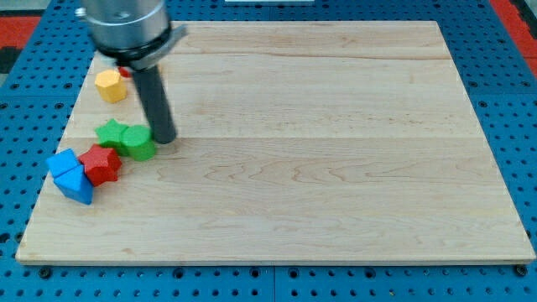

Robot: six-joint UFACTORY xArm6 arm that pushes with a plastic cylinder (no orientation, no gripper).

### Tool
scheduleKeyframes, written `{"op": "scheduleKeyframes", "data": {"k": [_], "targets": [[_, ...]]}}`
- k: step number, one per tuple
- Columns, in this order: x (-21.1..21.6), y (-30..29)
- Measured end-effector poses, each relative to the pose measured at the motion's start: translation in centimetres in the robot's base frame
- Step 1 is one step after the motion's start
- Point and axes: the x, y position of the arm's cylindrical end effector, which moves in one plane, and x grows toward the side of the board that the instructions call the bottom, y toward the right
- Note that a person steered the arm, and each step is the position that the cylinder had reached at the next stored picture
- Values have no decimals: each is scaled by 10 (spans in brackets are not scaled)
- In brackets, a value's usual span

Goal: Push the yellow hexagon into the group of blocks along with the red circle

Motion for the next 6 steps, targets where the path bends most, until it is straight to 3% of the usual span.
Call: {"op": "scheduleKeyframes", "data": {"k": [1,2,5,6], "targets": [[2,-12],[-39,16],[-205,37],[-210,-28]]}}
